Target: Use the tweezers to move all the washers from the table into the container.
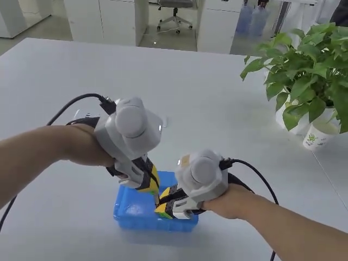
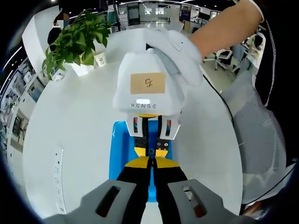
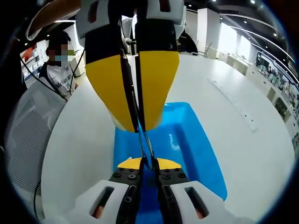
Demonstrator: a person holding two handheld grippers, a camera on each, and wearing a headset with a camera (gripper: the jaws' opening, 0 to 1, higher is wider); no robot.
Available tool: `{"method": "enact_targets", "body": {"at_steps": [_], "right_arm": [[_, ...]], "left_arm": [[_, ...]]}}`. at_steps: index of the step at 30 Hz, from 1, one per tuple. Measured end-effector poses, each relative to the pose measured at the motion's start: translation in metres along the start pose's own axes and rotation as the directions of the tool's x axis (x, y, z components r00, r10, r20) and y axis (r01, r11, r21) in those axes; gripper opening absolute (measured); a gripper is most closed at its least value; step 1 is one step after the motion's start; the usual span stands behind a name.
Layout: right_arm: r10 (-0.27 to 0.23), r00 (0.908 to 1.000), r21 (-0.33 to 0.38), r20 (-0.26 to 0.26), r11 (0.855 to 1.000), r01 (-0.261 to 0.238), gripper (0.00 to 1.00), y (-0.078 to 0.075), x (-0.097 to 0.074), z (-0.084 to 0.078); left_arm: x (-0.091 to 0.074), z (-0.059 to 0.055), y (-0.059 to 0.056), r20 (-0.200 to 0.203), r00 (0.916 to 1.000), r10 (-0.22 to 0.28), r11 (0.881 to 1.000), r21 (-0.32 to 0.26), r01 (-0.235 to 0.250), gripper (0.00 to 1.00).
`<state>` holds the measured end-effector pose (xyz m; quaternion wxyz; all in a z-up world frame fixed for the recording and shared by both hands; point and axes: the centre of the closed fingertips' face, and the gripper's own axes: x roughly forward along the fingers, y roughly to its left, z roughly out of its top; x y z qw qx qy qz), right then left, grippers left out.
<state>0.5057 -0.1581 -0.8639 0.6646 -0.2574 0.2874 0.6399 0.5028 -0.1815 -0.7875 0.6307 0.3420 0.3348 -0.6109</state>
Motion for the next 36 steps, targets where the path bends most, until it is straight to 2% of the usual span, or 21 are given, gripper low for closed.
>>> {"method": "enact_targets", "body": {"at_steps": [7,17,28,36], "right_arm": [[-0.001,0.9999,-0.007,-0.013,1.0,0.001,0.12,-0.001,0.003,-0.003],[-0.006,0.9999,-0.016,-0.013,1.0,0.006,0.12,-0.002,0.002,-0.003],[-0.03,0.9996,-0.036,0.003,0.999,0.03,0.12,-0.001,-0.005,0.005],[-0.05,0.9986,-0.053,0.019,0.997,0.051,0.14,-0.001,-0.014,0.012]], "left_arm": [[0.004,-0.002,0.002,-0.004,1.0,-0.004,1.0,-0.002,0.004,0.05],[0.003,0.002,0.001,0.005,1.0,-0.005,1.0,0.001,0.005,0.05],[-0.007,0.006,0.001,0.018,0.9998,0.009,1.0,-0.002,-0.009,0.05],[-0.021,0.015,-0.001,0.039,0.999,0.019,1.0,-0.003,-0.019,0.05]]}}
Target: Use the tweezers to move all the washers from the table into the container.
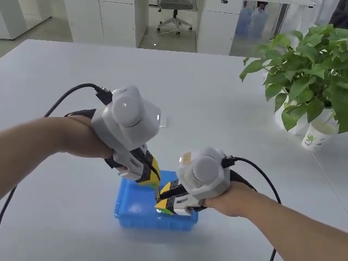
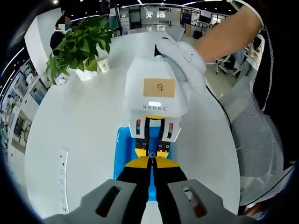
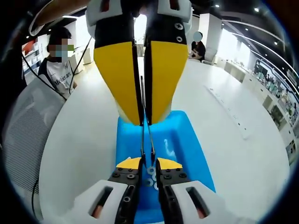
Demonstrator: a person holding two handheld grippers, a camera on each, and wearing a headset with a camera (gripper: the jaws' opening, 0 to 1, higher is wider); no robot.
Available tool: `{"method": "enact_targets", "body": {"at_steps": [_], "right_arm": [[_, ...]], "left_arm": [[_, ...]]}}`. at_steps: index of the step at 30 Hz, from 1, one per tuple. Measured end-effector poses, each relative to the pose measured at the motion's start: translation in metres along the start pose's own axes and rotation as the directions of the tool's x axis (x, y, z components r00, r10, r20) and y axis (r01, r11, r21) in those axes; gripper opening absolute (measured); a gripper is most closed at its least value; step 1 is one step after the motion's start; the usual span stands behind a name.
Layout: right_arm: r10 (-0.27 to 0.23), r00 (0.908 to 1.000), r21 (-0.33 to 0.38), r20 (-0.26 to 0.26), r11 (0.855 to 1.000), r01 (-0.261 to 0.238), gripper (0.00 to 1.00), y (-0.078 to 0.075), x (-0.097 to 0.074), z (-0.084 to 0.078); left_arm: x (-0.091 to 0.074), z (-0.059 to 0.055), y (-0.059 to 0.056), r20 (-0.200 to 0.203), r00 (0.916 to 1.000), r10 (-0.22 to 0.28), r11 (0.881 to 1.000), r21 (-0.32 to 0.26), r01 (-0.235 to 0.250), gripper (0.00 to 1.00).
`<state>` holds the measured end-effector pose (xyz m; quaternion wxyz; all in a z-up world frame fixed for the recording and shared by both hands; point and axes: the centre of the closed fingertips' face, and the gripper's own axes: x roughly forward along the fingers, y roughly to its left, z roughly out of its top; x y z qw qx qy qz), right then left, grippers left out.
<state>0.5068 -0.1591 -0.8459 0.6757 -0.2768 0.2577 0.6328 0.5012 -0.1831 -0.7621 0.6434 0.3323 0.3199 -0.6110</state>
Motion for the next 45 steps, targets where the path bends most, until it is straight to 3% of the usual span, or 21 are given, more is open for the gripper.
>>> {"method": "enact_targets", "body": {"at_steps": [12,20,32,45], "right_arm": [[-0.015,0.998,-0.026,0.062,1.0,0.017,0.15,0.005,-0.015,0.019],[-0.02,0.9967,-0.04,0.079,0.999,0.023,0.12,0.01,-0.022,0.025],[-0.005,0.9992,-0.077,0.04,0.997,0.008,0.09,0.033,-0.031,0.018],[0.035,0.9991,-0.117,-0.026,0.992,-0.038,0.08,0.065,-0.033,0.002]], "left_arm": [[-0.016,0.015,-0.006,0.049,0.9988,0.001,1.0,-0.007,-0.001,0.05],[-0.023,0.017,-0.011,0.058,0.9983,0.006,1.0,-0.005,-0.006,0.05],[-0.025,0.008,-0.034,0.039,0.9992,-0.007,1.0,0.024,0.006,0.05],[-0.012,-0.016,-0.064,0.039,0.9991,-0.012,0.999,0.034,0.011,0.05]]}}
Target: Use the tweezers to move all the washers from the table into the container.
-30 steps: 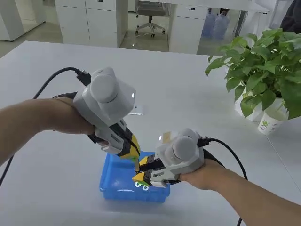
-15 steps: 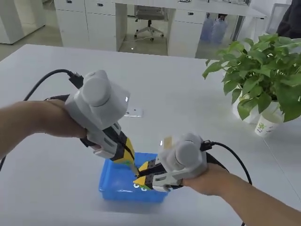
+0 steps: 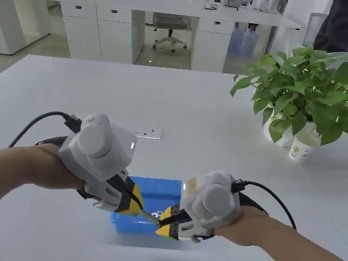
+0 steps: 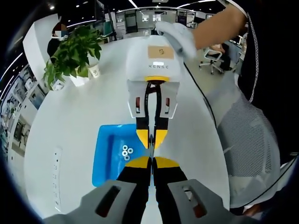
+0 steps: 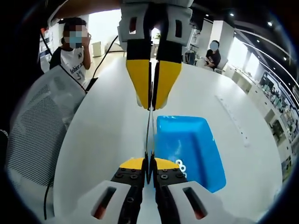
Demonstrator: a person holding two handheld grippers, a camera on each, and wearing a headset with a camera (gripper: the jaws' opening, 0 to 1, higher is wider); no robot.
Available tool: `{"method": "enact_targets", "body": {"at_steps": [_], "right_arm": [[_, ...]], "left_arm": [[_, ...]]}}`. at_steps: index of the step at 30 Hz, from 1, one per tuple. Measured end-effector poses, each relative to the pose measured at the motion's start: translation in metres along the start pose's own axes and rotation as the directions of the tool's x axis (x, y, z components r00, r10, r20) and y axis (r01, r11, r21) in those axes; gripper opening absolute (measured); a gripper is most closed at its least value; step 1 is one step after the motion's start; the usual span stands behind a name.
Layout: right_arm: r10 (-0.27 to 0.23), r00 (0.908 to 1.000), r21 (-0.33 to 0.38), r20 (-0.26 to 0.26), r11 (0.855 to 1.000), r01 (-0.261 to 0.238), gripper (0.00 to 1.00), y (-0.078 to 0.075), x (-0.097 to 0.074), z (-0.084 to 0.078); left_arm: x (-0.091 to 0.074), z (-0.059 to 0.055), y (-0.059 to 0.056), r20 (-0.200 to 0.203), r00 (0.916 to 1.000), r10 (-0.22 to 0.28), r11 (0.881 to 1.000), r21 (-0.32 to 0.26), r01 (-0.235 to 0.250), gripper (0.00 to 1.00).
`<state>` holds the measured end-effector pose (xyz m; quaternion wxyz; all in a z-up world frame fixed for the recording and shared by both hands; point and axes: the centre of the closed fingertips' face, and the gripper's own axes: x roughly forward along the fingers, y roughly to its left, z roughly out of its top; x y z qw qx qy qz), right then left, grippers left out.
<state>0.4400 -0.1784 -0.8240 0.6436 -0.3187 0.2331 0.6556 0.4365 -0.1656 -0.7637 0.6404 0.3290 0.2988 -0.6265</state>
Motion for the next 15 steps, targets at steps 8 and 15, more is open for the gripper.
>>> {"method": "enact_targets", "body": {"at_steps": [8,15], "right_arm": [[0.016,0.9998,-0.017,-0.015,1.0,-0.016,0.08,0.017,0.0,-0.006],[0.025,0.9991,-0.024,-0.033,0.999,-0.026,0.08,0.029,0.005,-0.012]], "left_arm": [[0.011,-0.014,-0.016,-0.003,1.0,-0.009,1.0,-0.012,0.009,0.05],[0.023,-0.026,-0.029,-0.002,0.9999,-0.011,1.0,-0.029,0.011,0.05]]}}
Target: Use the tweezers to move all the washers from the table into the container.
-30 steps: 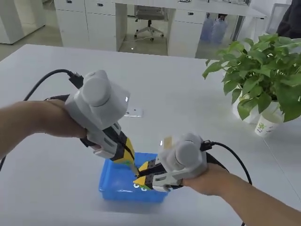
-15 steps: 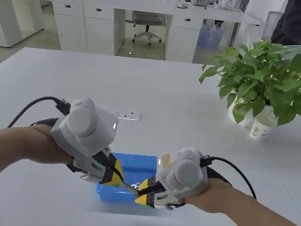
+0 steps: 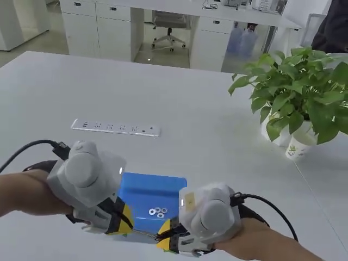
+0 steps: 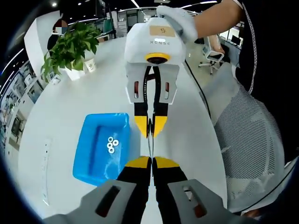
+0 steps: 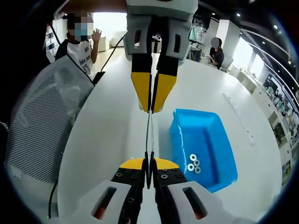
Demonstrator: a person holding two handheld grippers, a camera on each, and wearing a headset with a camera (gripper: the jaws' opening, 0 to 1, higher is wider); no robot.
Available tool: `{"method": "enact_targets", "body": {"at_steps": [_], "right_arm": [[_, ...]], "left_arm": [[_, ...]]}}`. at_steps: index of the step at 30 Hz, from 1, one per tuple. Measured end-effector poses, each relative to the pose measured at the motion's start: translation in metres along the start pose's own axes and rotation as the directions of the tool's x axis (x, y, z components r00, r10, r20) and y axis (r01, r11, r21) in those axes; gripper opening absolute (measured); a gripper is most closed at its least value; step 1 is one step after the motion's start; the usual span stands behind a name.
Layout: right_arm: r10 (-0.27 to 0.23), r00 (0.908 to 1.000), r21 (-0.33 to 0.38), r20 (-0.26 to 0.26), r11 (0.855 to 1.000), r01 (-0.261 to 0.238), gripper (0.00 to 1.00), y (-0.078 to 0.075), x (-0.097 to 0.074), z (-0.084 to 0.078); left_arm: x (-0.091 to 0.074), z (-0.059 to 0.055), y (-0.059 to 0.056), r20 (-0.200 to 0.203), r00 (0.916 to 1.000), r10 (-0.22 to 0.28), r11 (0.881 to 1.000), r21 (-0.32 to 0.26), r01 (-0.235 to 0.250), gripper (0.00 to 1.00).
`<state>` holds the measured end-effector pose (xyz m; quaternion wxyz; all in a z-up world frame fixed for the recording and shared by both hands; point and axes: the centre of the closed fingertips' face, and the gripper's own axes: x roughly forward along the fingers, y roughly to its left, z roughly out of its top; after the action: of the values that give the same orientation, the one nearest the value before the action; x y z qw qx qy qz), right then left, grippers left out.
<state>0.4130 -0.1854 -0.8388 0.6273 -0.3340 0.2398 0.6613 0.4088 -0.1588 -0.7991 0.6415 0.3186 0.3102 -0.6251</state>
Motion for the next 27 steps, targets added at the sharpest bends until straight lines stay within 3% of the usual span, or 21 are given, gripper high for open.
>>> {"method": "enact_targets", "body": {"at_steps": [11,22,27], "right_arm": [[0.028,0.9989,0.004,-0.038,1.0,-0.028,0.08,0.025,0.021,-0.016],[0.044,0.9958,0.0,-0.081,0.999,-0.044,0.1,0.031,0.037,-0.028],[0.052,0.9956,0.022,-0.077,0.998,-0.051,0.11,0.033,0.038,-0.03]], "left_arm": [[0.024,-0.022,-0.02,0.003,1.0,-0.007,0.999,-0.039,0.007,0.05],[0.041,-0.038,-0.025,-0.012,0.9998,-0.017,0.998,-0.066,0.016,0.05],[0.047,-0.044,-0.028,-0.016,0.9994,-0.031,0.996,-0.081,0.03,0.05]]}}
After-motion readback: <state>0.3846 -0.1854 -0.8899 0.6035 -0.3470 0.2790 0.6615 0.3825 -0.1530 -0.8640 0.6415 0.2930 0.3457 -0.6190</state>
